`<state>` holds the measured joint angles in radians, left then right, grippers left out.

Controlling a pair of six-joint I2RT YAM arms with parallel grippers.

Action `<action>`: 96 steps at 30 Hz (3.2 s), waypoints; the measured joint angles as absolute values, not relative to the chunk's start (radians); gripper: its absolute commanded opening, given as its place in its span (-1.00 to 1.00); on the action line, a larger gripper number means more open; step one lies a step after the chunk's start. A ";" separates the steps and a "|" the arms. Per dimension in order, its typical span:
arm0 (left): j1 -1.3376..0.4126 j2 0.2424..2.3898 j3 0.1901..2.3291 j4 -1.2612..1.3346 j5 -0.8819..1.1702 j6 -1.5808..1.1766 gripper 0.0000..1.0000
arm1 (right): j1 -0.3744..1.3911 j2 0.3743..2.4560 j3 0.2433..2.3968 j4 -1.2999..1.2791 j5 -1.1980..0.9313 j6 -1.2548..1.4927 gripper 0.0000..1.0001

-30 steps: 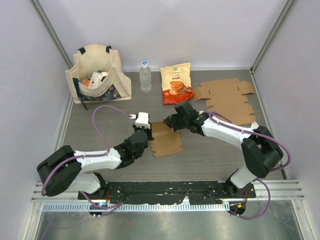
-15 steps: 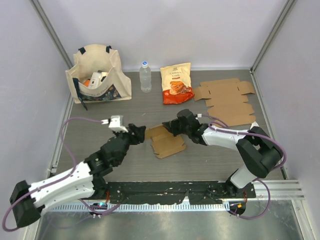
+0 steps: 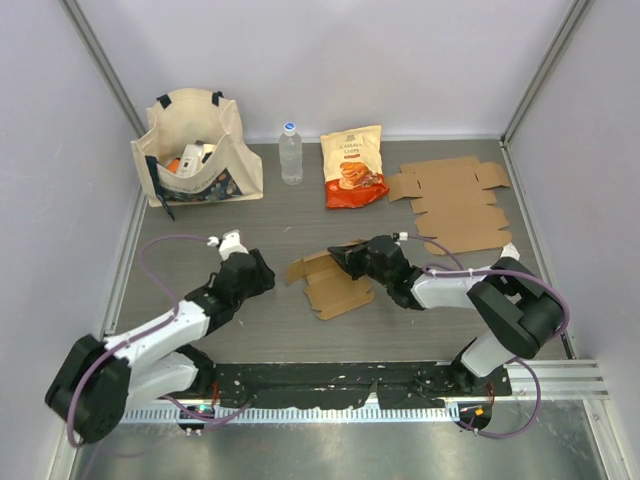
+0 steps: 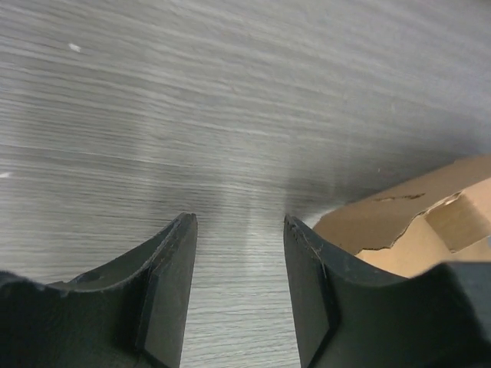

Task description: Fold the paper box

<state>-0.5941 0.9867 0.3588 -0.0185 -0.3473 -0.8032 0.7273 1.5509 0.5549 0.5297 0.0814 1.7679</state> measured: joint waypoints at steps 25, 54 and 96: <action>-0.641 1.248 0.393 0.342 0.129 -0.716 -0.24 | 0.745 1.551 0.531 0.572 0.130 1.790 -0.99; -0.783 1.280 0.321 0.506 -0.115 -0.569 -0.10 | 0.793 1.649 0.368 1.000 0.200 1.673 -0.99; -0.883 1.358 0.331 0.560 -0.405 -0.479 0.10 | 0.822 1.848 0.336 1.366 0.277 1.561 -0.99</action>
